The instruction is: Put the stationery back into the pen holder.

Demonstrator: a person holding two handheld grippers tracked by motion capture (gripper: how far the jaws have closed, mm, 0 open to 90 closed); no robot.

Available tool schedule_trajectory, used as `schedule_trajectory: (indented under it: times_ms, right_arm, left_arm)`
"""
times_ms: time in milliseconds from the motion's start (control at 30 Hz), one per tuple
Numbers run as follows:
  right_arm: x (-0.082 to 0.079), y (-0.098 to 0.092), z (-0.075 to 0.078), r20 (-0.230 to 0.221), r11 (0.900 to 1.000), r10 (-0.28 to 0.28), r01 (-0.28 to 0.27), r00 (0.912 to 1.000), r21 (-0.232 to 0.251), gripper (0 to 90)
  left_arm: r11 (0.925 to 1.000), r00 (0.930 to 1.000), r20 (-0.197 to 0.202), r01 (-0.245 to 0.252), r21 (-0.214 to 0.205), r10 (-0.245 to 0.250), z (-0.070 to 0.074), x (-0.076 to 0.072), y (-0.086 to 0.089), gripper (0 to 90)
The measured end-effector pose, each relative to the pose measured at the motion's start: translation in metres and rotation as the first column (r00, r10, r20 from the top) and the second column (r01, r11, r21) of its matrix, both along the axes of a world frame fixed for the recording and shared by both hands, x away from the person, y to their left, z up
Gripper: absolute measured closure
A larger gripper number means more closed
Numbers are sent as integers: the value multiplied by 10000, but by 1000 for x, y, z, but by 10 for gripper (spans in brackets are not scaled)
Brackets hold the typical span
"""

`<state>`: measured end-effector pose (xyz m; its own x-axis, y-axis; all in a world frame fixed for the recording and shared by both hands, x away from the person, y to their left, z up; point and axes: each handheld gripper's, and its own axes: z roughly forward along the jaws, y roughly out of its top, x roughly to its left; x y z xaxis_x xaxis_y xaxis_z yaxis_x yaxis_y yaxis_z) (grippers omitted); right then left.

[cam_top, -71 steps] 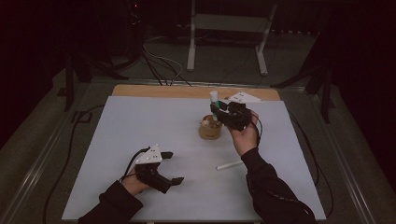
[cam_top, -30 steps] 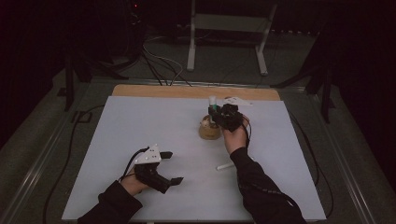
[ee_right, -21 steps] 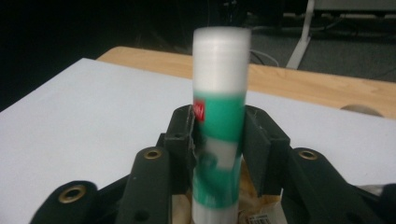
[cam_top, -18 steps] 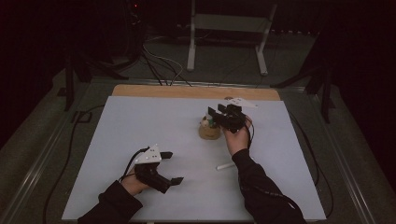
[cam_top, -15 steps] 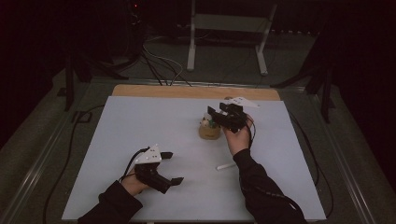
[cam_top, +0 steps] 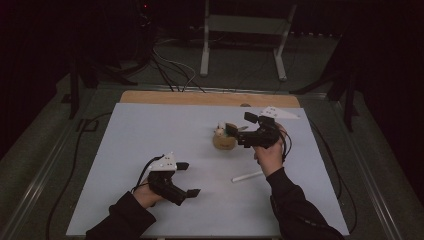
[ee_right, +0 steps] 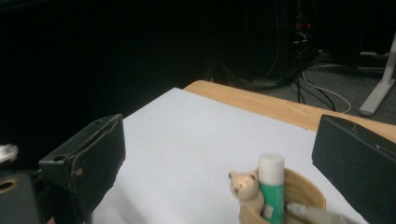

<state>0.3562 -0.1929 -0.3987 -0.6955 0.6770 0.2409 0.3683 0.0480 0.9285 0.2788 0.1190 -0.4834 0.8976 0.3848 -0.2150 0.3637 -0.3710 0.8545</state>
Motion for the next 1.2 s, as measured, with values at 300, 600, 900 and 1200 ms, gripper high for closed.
schedule_trajectory:
  times_ms: [300,600,900,1200]
  right_arm:
    - [-18,-19,-8,-391,10000,37,-36,9992,29,25]
    - [-41,-26,-14,5,9994,210,-210,9998,-281,25]
    - [-49,-34,-11,75,10000,57,-57,10000,5,25]
    - [-51,-40,-11,60,9999,-92,91,9999,128,26]
  left_arm:
    - [9998,9998,152,104,-153,-102,10,4,-11,3]
    - [9997,9995,234,202,-123,-199,16,9,-29,3]
    - [9994,9991,251,330,-37,-329,17,13,-43,3]
    - [9994,9994,42,336,-87,-336,12,20,-64,3]
